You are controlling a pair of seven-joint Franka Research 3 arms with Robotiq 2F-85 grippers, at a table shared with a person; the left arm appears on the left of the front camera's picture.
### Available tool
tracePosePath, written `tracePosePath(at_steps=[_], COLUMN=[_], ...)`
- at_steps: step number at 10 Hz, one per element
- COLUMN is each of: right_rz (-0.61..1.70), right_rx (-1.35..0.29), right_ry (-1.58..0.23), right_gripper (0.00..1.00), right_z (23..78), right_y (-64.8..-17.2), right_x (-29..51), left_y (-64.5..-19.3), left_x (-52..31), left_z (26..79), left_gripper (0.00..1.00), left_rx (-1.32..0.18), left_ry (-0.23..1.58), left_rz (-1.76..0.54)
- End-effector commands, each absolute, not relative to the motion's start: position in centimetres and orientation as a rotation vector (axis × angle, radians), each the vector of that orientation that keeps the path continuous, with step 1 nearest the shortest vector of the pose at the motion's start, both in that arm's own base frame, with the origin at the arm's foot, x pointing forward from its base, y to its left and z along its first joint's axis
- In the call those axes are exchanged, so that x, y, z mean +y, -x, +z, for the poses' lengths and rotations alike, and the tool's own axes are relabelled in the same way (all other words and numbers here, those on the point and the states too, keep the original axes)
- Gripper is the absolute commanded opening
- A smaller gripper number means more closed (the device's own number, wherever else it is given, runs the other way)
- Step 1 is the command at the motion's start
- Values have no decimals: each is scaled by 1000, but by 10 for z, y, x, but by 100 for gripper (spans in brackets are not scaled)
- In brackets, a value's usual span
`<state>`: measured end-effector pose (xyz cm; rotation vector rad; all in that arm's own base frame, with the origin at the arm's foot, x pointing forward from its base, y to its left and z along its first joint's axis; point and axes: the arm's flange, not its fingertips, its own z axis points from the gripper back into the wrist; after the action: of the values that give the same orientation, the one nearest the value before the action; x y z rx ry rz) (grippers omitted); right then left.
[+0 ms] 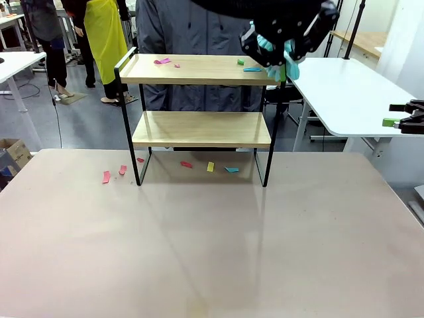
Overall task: Clean the shelf.
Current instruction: Clean the specific section of the Shelf indicated by the human with the Duster.
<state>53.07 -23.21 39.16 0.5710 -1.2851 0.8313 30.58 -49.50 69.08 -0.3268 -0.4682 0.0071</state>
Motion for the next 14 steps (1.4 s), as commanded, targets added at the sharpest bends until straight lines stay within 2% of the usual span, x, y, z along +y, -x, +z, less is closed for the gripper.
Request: tracePosePath(at_steps=[1, 5, 6, 8, 14], right_rz=[822, 822, 822, 822, 822], right_rx=[-1267, -1267, -1267, -1267, -1267], right_ry=[-555, -555, -555, -555, -555], right_gripper=[100, 100, 100, 100, 100], right_z=[397, 397, 397, 397, 397], right_y=[-532, -532, -532, -532, -532], right_x=[-230, -230, -230, -230, -230], left_y=[-309, -330, -329, -336, -376], left_x=[-492, -486, -494, -491, -415], left_z=[677, 660, 664, 661, 678], left_gripper=[13, 13, 13, 13, 13], left_rx=[-454, -399, -423, -417, -333], left_ry=[330, 281, 298, 290, 136], left_rz=[20, 100, 30, 47, 45])
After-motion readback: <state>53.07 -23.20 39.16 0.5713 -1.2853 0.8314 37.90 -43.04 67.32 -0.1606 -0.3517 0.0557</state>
